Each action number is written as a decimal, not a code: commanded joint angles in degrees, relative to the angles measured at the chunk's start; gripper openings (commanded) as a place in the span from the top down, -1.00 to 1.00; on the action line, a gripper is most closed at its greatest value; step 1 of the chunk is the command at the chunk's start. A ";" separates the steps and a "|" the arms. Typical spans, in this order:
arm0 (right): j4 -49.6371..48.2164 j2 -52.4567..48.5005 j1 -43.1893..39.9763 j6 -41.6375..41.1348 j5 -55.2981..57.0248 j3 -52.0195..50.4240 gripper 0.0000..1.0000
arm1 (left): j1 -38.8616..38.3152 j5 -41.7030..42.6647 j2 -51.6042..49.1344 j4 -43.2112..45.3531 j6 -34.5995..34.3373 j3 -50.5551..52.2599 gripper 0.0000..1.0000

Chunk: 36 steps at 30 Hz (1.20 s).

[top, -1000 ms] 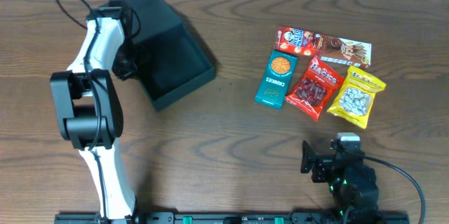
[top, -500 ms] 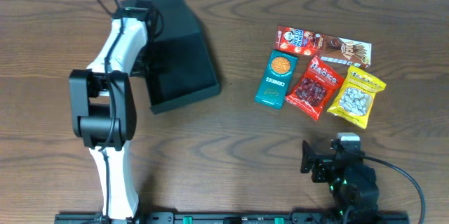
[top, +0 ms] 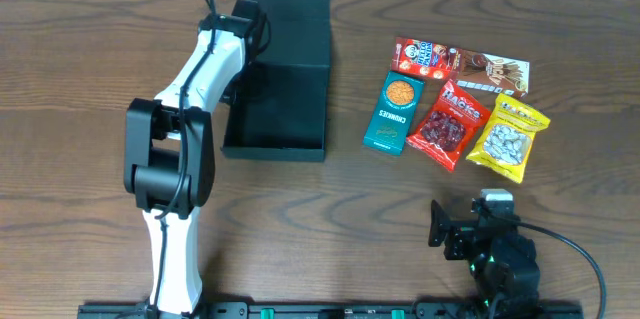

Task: Pack container
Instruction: 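Drag the black box toward the table center with the left gripper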

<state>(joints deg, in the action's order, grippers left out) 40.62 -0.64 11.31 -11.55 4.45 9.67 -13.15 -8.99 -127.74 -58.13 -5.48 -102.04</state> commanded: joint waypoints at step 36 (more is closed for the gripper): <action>0.09 0.33 -0.42 -0.61 0.00 -0.46 -0.98 | -4.17 0.02 -1.46 1.42 -6.40 -0.09 0.88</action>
<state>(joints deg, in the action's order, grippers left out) 40.62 -0.64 11.31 -11.55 4.45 9.67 -17.17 -7.25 -127.74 -56.71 -15.25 -102.04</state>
